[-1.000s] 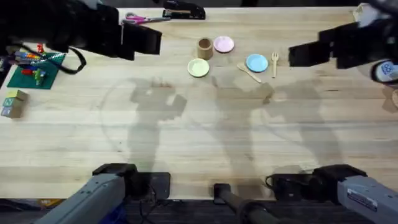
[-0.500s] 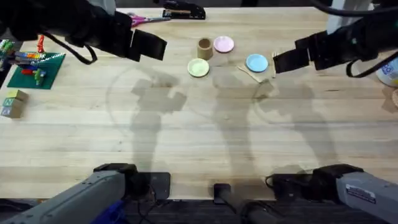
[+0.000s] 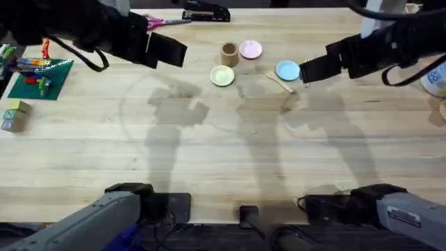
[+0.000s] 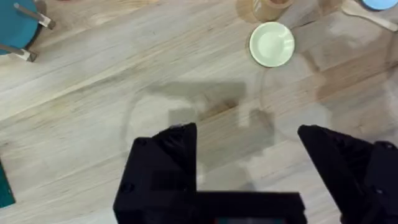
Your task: Pick up a utensil and set it on the pink plate, then put the other utensil in the container.
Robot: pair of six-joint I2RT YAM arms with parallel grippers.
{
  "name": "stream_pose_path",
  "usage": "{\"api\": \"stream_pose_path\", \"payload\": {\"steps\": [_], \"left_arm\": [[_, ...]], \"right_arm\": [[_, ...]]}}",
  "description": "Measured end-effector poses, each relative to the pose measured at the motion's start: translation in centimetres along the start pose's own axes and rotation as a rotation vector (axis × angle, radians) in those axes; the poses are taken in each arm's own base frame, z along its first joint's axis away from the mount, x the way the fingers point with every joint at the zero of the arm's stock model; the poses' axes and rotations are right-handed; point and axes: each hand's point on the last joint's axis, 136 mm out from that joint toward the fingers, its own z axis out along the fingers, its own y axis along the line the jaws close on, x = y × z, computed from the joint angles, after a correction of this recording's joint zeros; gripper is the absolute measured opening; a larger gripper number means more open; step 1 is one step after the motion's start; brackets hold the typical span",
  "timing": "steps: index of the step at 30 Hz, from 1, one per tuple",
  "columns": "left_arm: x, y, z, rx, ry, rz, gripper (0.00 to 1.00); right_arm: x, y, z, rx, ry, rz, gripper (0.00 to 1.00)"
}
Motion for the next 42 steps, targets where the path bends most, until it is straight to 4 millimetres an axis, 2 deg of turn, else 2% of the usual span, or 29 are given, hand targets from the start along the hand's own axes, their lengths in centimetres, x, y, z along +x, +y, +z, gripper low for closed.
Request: {"api": "stream_pose_path", "payload": {"steps": [6,13,20,25,33,42], "left_arm": [[-0.9,0.3,0.0,-0.011,-0.037,0.010,0.993],[-2.0,0.6,-0.1,-0.026,-0.081,0.033,0.993],[-2.3,0.7,-0.1,-0.030,-0.092,0.046,0.993],[-2.3,0.7,-0.1,-0.030,-0.092,0.048,0.993],[-2.3,0.7,-0.1,-0.030,-0.092,0.050,0.994],[-2.3,0.7,-0.1,-0.030,-0.092,0.050,0.994]], "right_arm": [[0.1,1.8,1.4,-0.053,0.040,-0.065,0.997],[0.8,3.5,5.2,-0.103,0.148,-0.126,0.997],[0.7,3.4,9.7,-0.116,0.206,-0.131,0.997],[0.8,3.1,11.9,-0.121,0.229,-0.150,0.997],[1.2,2.8,14.2,-0.127,0.260,-0.167,0.997],[-0.1,2.6,15.4,-0.117,0.208,-0.183,0.998]]}}
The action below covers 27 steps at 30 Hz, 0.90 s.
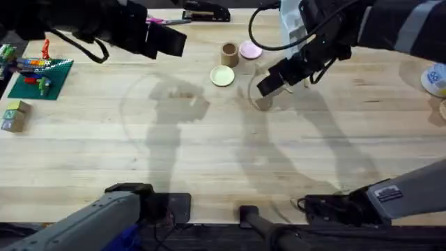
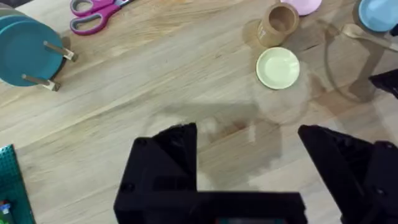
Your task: Pick up a utensil and set it on the pink plate, then put the other utensil in the container.
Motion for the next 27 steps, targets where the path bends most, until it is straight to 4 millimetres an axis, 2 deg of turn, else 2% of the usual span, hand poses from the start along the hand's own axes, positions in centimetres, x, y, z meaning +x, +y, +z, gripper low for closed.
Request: {"api": "stream_pose_path", "payload": {"steps": [9,16,24,26,27], "left_arm": [[0.0,0.0,0.0,0.001,0.001,0.000,0.994],[0.0,-0.1,0.0,0.003,0.000,-0.001,0.994],[0.0,-0.2,0.0,0.011,-0.003,-0.001,0.994],[0.0,-0.2,0.0,0.011,-0.003,-0.001,0.994],[0.0,-0.2,0.0,0.011,-0.002,-0.001,0.994]], "right_arm": [[0.6,-0.7,1.6,0.016,0.041,-0.008,0.998],[-0.5,-1.0,1.8,0.028,-0.002,-0.017,0.998],[-0.8,-1.4,3.0,0.033,0.007,-0.020,0.997],[-1.0,-1.6,3.1,0.041,0.004,-0.025,0.938],[-1.2,-1.7,3.2,0.046,-0.001,-0.026,0.875]]}}
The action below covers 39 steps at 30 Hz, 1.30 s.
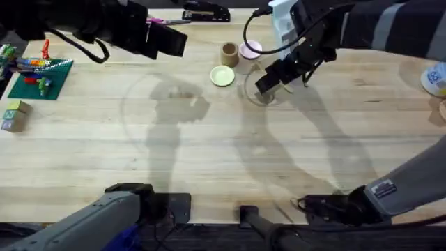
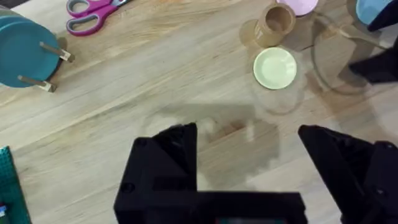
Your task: Pick up a utensil and set it on the pink plate, then put the other utensil in the container.
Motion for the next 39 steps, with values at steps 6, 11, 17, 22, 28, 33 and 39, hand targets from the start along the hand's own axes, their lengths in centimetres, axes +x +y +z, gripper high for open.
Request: {"api": "stream_pose_path", "payload": {"steps": [6,11,17,22,28,33,39], "left_arm": [[0.0,0.0,0.0,0.002,0.001,0.000,0.994],[0.0,-0.1,0.0,0.006,-0.001,0.000,0.993],[0.0,-0.2,0.0,0.010,-0.002,-0.004,0.993],[0.0,-0.2,0.0,0.011,-0.002,-0.004,0.993],[0.0,-0.2,0.0,0.011,-0.003,-0.004,0.993],[0.0,-0.2,0.0,0.011,-0.002,-0.004,0.993],[0.0,-0.2,0.0,0.012,0.001,-0.005,0.993]], "right_arm": [[-0.3,-1.1,0.3,0.047,-0.004,-0.002,0.466],[-0.4,-1.3,0.3,0.055,-0.006,-0.005,0.252],[-0.6,-1.3,0.3,0.056,-0.013,-0.007,0.041],[-0.6,-1.3,0.3,0.056,-0.013,-0.007,0.038],[-0.6,-1.2,0.2,0.054,-0.011,-0.007,0.030],[-1.2,-1.1,-0.3,0.046,-0.017,-0.009,0.029],[-5.4,-1.3,-2.8,0.047,-0.130,-0.027,0.030]]}}
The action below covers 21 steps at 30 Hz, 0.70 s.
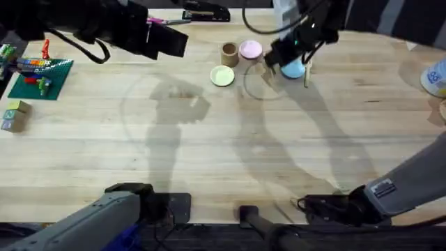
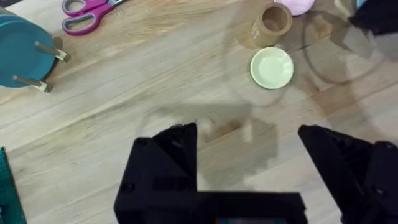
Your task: Pick up a utensil and set it on the pink plate, then put the other utensil in the container.
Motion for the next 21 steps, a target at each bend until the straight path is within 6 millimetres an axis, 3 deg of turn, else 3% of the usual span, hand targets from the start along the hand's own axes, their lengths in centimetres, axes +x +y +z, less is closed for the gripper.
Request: {"api": "stream_pose_path", "payload": {"steps": [10,17,21], "left_arm": [[0.0,0.0,0.0,0.000,0.000,0.000,0.993],[0.0,0.0,0.0,0.000,0.000,0.000,0.994],[0.0,0.0,0.0,0.000,0.000,0.000,0.994]], "right_arm": [[-8.3,0.7,-5.3,-0.064,-0.238,-0.062,0.031],[-11.5,0.5,-7.6,-0.050,-0.350,-0.103,0.030],[-12.4,0.4,-7.9,-0.038,-0.382,-0.113,0.030]]}}
